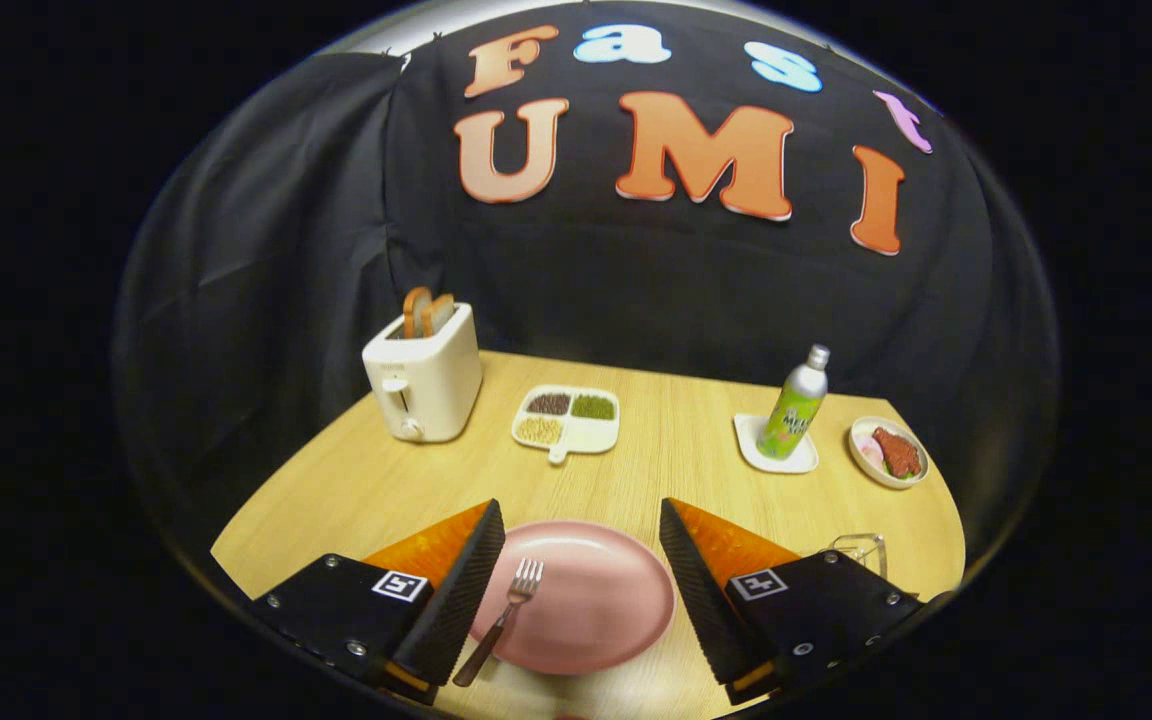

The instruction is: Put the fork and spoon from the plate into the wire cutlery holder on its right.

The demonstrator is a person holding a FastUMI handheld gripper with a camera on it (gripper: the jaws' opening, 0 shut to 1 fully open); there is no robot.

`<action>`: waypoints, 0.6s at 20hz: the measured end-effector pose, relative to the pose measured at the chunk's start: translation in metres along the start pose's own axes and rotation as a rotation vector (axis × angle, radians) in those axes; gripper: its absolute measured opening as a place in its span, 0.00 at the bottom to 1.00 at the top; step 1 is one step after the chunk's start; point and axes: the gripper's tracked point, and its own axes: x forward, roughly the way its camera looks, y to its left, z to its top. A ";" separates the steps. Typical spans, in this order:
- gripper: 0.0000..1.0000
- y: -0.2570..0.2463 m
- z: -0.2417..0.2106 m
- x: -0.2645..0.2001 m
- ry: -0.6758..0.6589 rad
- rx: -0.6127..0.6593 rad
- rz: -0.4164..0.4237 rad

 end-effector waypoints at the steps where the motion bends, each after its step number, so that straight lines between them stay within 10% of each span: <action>1: 0.94 0.006 -0.015 0.005 0.050 0.022 0.019; 12: 0.87 0.040 -0.123 0.024 0.422 0.056 0.062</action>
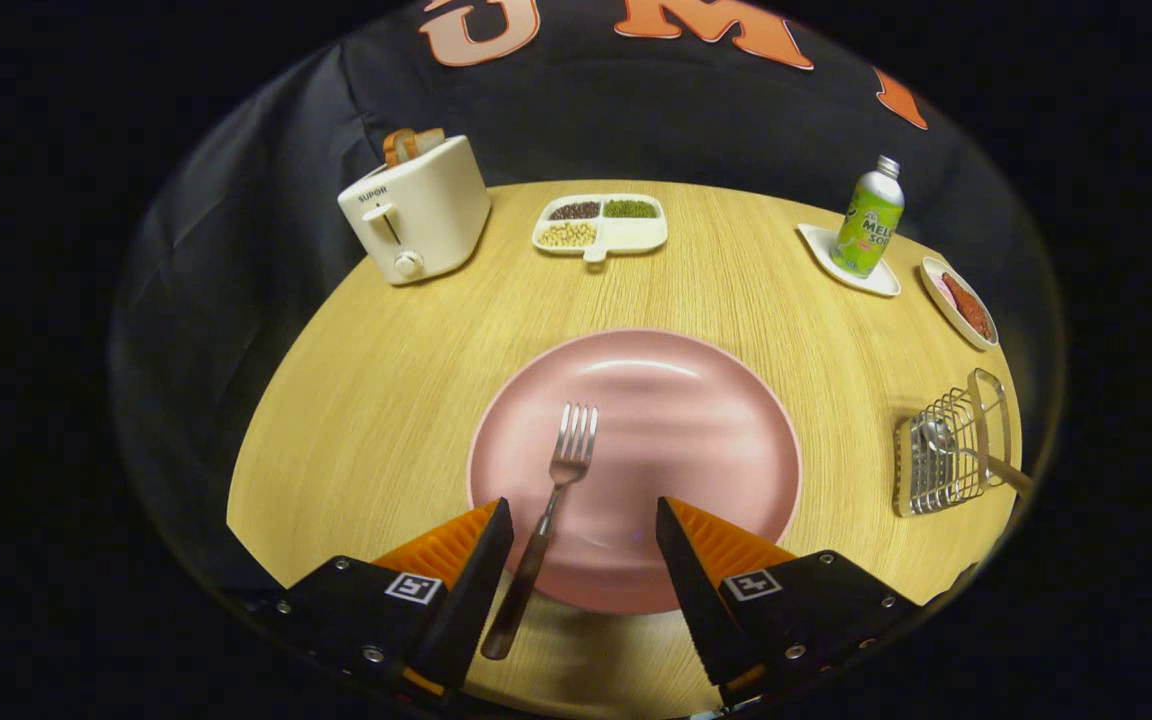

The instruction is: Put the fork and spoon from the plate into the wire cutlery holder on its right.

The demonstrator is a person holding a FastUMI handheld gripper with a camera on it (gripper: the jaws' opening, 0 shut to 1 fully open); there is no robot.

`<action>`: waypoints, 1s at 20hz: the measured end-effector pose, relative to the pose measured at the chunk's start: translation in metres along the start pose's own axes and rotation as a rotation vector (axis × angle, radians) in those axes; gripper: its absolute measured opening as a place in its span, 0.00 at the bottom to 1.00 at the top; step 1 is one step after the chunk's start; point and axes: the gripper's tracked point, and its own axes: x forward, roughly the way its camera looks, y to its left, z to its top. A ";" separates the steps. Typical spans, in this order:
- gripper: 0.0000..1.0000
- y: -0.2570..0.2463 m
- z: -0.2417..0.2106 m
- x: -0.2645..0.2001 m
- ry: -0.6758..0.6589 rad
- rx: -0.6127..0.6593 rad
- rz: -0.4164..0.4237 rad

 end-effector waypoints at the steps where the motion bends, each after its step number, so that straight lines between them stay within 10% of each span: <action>1: 0.84 0.000 -0.004 0.003 0.010 -0.005 -0.009; 6: 0.69 -0.007 -0.016 0.007 0.063 -0.038 -0.041; 13: 0.20 -0.012 -0.026 0.007 0.104 -0.081 -0.037; 20: 0.06 -0.019 -0.003 -0.006 0.011 -0.062 0.006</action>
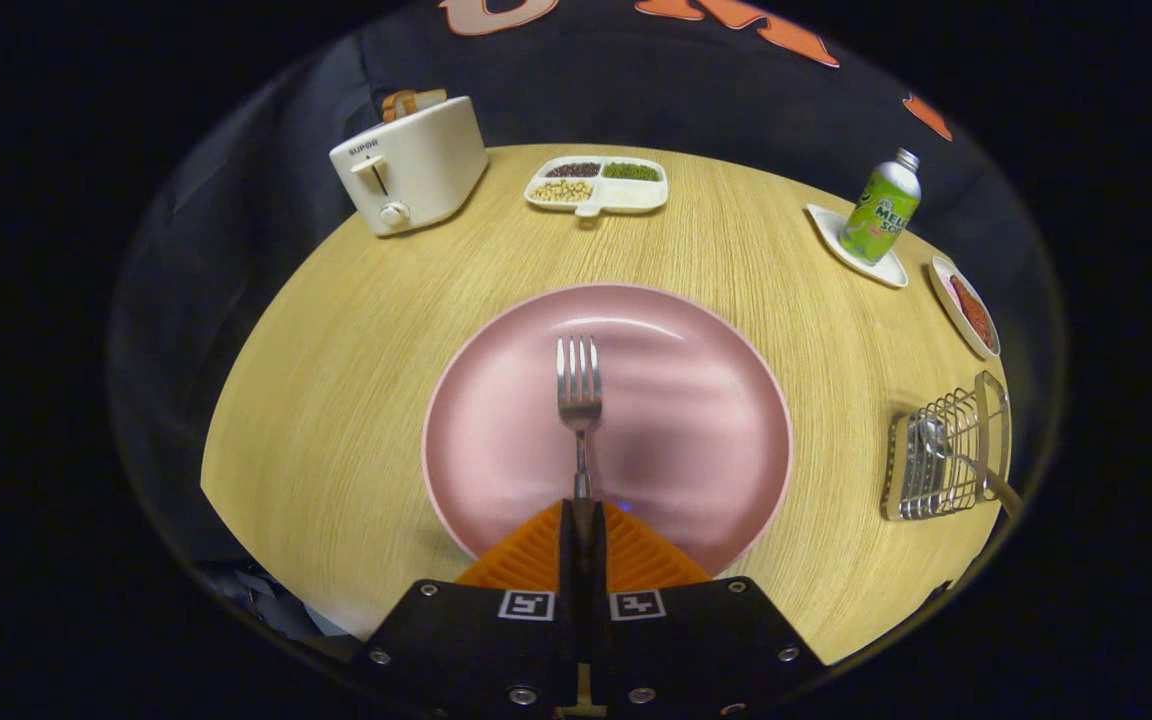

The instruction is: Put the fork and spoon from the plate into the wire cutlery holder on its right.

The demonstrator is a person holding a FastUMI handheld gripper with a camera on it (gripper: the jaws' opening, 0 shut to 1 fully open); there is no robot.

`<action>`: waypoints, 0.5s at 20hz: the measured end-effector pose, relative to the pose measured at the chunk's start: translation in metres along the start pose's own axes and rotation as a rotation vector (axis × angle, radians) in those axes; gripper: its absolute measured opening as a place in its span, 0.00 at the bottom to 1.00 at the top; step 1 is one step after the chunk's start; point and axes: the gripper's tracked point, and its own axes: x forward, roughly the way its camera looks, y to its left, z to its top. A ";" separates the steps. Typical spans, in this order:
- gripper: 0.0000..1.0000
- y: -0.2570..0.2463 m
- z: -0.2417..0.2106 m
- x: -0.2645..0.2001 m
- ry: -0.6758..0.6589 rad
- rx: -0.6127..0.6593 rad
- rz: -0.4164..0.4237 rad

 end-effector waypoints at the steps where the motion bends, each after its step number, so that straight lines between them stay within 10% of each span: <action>1: 0.06 -0.005 0.005 -0.006 -0.025 0.002 -0.002; 10: 0.06 -0.075 0.049 -0.081 -0.227 0.098 -0.056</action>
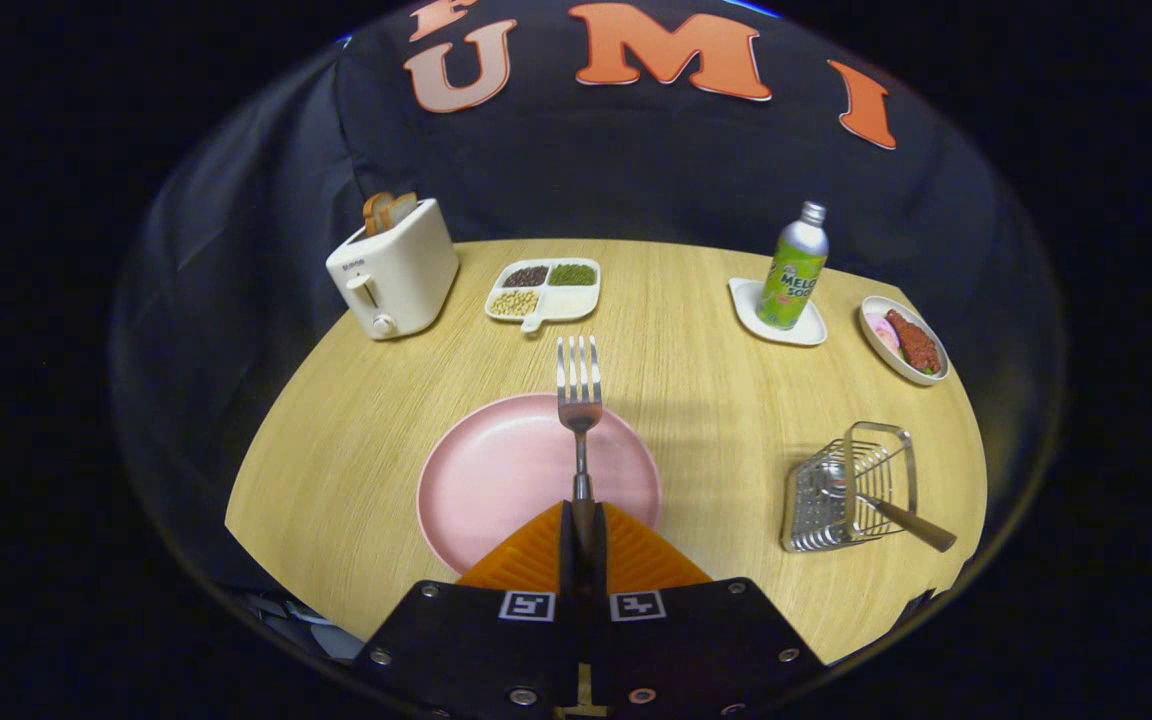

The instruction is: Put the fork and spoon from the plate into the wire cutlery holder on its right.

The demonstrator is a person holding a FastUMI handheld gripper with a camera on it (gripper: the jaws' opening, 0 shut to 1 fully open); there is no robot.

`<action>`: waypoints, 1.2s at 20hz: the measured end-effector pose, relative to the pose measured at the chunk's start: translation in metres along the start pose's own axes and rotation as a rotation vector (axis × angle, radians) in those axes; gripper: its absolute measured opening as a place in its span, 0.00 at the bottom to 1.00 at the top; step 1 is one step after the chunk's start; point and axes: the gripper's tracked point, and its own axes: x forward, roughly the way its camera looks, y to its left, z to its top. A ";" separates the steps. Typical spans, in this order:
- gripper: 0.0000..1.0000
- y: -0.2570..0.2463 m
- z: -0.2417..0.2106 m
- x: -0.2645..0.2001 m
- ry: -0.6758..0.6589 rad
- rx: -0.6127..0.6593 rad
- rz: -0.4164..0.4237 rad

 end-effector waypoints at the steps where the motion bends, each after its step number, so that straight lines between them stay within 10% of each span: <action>1: 0.06 -0.009 0.007 -0.008 -0.022 0.017 -0.011; 14: 0.06 -0.129 0.043 -0.079 -0.124 0.132 -0.180; 24: 0.06 -0.163 0.014 -0.087 0.102 0.058 -0.164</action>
